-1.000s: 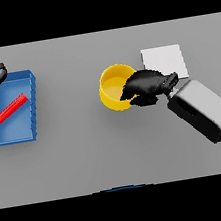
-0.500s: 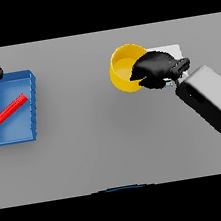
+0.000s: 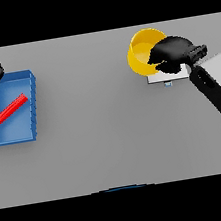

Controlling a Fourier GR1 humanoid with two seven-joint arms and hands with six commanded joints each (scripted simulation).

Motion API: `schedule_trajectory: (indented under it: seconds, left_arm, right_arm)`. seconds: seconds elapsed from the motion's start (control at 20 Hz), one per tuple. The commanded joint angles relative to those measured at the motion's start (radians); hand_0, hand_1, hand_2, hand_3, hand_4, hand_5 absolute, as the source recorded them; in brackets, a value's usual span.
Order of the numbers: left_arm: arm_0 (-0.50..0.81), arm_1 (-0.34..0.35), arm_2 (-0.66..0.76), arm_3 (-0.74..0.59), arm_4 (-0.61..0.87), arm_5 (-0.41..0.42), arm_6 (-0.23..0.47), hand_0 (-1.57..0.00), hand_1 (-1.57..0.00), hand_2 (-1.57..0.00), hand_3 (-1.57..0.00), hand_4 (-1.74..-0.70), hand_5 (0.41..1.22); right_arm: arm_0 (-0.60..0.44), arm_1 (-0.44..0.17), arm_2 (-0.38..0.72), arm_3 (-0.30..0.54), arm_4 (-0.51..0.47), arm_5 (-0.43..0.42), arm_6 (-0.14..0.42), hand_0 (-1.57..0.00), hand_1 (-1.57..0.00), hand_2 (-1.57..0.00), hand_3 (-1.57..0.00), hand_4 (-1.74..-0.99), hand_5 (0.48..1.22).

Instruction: Pick up the red beaker and tilt it to pour out 1 green nut into yellow bowl. Pick up the yellow bowl and place it on the metallic measuring scale.

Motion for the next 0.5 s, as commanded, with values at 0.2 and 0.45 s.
schedule_trajectory:
  seconds: [0.2,0.45]
  left_arm:
    - [0.01,0.014,-0.007,-0.041,-0.003,0.025,0.044,0.0,0.0,0.0,0.0,-0.83,0.771]
    - [0.001,0.016,0.0,-0.022,0.004,0.014,0.061,0.0,0.0,0.0,0.0,-0.85,0.783]
  right_arm:
    - [-0.016,0.011,-0.016,0.156,0.009,-0.073,0.001,-1.53,-1.41,-1.48,-1.51,-1.729,1.221]
    - [-0.029,0.012,-0.007,0.233,0.017,-0.088,0.0,-1.45,-1.28,-1.38,-1.55,-1.73,1.221]
